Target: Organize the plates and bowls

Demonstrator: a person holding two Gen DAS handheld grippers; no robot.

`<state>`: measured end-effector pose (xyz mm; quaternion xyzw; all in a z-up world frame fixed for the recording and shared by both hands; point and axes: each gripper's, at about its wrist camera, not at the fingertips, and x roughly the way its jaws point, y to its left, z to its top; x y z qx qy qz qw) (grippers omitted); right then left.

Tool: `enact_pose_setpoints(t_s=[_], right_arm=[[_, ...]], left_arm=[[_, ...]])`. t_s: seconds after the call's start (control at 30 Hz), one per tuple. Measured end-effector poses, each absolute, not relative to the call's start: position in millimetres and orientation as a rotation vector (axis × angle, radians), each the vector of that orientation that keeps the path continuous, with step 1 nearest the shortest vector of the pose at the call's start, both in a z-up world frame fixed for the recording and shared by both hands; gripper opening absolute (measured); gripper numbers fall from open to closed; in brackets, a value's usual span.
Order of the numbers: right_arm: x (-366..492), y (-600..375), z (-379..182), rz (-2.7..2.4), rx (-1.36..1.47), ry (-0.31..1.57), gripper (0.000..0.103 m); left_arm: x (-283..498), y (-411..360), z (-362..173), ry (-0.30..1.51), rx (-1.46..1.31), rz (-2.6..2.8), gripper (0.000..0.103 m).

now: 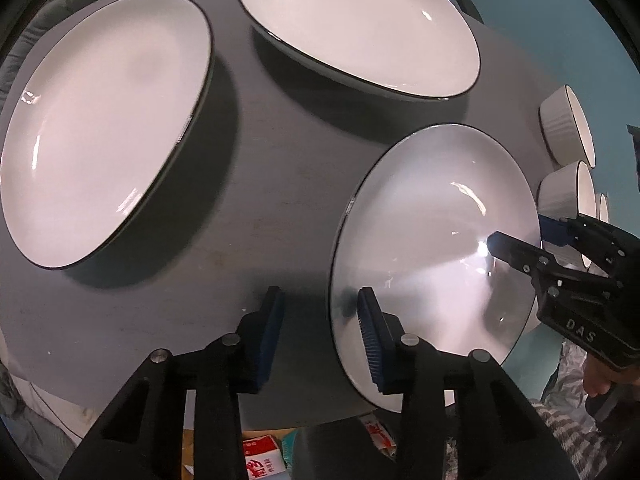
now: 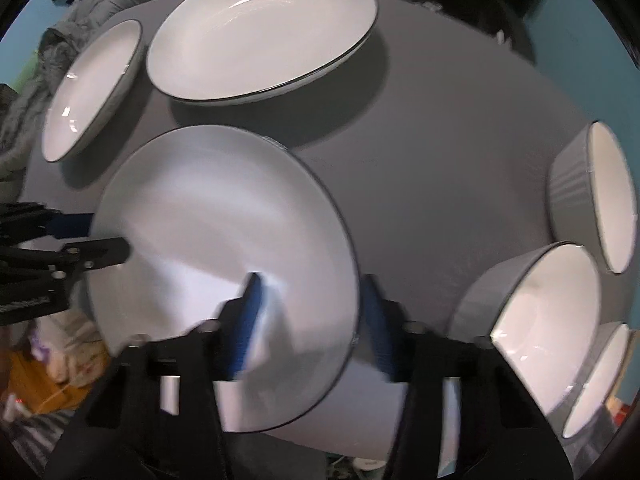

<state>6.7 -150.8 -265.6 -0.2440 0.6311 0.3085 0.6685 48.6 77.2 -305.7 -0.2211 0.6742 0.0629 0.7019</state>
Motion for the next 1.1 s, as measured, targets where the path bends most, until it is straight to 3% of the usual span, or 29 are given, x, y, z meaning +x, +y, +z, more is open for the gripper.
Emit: enact_pose_setpoints(t_s=[0.07,0.13,0.27,0.73,1.1], right_arm=[[11.2,-152.9,-269.4,0.686,-0.549,1.430,0.035],[14.2,-151.9,-271.6,0.681,-0.536,1.441,0.031],[25.9,-154.4,-275.0,0.685,-0.486,1.478,0.026],[53.0,-177.3,-284.5,0.703,-0.403,1.542,0.023],[43.3,-177.1,-272.9,0.679,-0.359,1.575,0.020]], left_arm=[[47.9,77.4,-304.2,1.501,-0.489,0.144,0.038],[45.4,77.8,-302.4,1.498,-0.515,0.133,0.028],[36.5,78.1,-302.8,1.497,-0.548,0.131,0.027],[17.6,68.0,-302.0,1.499,-0.542,0.136,0.026],[18.2,111.2,-286.9,1.507,-0.560,0.143,0.026]])
